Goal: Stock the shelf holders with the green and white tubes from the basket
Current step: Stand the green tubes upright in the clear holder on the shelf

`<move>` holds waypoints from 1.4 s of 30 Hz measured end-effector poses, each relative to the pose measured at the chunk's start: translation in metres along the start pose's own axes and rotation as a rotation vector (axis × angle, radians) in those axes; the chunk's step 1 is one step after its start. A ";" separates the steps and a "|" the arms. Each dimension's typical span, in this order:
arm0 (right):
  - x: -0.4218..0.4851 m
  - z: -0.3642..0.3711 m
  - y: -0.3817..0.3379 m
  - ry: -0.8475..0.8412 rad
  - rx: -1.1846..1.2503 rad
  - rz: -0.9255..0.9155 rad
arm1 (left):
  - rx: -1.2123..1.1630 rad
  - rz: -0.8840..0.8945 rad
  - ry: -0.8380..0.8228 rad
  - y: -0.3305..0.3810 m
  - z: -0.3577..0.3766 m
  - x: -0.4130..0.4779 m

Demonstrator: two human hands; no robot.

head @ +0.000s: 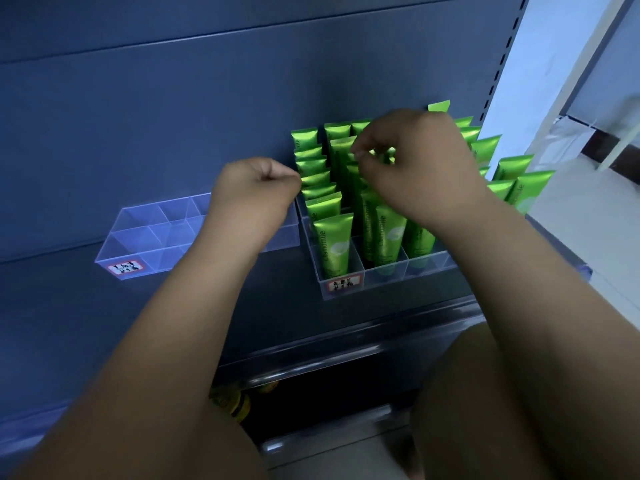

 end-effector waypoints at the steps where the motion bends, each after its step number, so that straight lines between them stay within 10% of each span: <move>1: -0.002 0.000 -0.006 0.022 0.001 -0.019 | 0.012 0.020 0.014 0.002 -0.004 -0.002; 9: -0.020 0.034 -0.061 0.074 0.074 -0.079 | 0.437 0.332 0.300 0.025 -0.048 -0.038; 16: -0.044 0.096 -0.136 -0.150 0.138 -0.129 | 0.707 0.196 0.408 -0.040 -0.114 -0.101; 31: -0.277 0.284 -0.467 -0.714 0.457 -0.561 | 0.965 -0.765 0.716 -0.293 -0.318 -0.414; 42: -0.406 0.442 -0.434 -1.245 0.149 -0.569 | 0.650 -1.149 0.616 -0.459 -0.280 -0.513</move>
Point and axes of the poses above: each hand's wrist, its own x-axis towards the middle knuckle, its own z-axis out of the palm, y = z × x, the point moved 9 cm from there along x, towards the middle knuckle, and after that the axes turned 12 degrees about x, right-handed, at the moved point
